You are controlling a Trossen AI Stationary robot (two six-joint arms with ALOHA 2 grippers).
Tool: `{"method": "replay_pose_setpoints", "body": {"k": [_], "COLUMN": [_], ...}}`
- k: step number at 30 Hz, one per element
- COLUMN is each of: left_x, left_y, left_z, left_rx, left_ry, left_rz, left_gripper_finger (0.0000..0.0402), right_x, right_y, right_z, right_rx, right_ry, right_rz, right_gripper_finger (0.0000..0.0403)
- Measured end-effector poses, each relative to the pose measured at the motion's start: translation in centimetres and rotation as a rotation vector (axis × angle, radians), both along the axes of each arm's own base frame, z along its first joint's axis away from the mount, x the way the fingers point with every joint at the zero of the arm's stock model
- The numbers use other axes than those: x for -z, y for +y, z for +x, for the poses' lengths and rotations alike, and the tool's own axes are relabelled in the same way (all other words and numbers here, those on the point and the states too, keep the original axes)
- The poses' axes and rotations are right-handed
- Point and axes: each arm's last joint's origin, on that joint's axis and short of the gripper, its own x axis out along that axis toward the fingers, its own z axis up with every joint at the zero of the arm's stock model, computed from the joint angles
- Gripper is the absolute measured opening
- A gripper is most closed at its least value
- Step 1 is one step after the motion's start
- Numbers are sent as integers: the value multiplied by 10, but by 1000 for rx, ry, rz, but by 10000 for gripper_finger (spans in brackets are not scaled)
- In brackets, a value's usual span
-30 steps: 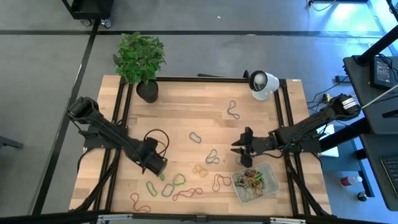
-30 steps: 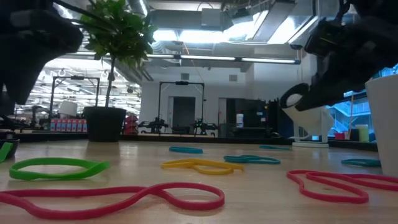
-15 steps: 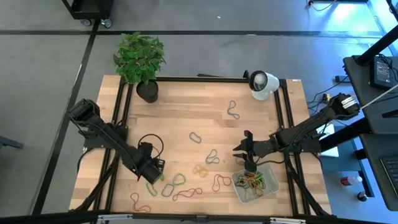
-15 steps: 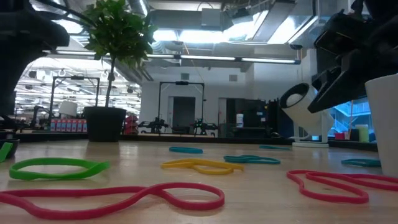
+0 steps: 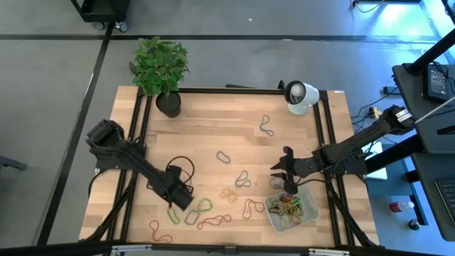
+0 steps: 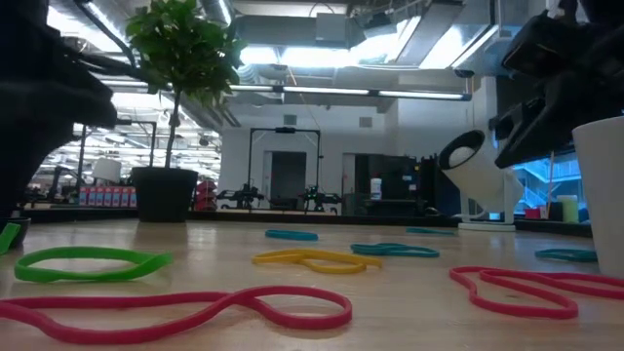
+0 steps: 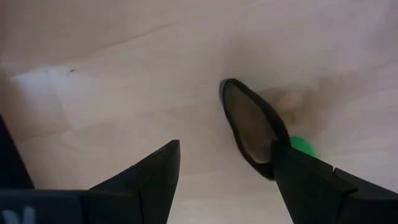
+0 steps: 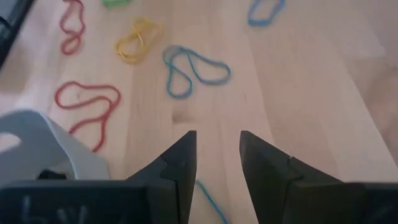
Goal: Pick and place rubber bands into bin
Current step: Put the black rubber band into the white bin
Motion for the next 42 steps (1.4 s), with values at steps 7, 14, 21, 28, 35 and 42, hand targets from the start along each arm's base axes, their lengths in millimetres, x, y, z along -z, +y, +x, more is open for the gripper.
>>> {"method": "replay_pose_setpoints", "body": {"k": [7,14,21,28,35,42], "left_x": [19,23,21,18,17,-13], "left_y": [15,21,29,45,67,80], "left_z": [-2,4,9,20,31,65], "left_rx": [31,157,378,436,528,700], "left_ry": [61,40,56,49,43,-75], "left_rz": [-54,-83,-103,-87,-87,31], "left_gripper_finger": [204,80,7,5,4,3], "right_x": [-3,-19,-35,-41,-39,-37], "right_y": [0,-2,-13,-15,-15,-15], "right_z": [-7,-21,-42,-47,-47,-46], "right_rx": [4,-42,-40,0,-4,15], "right_ry": [12,-45,-96,-130,-112,-98], "right_rz": [16,18,49,126,109,127], "right_gripper_finger": [126,126,126,126,126,126]}}
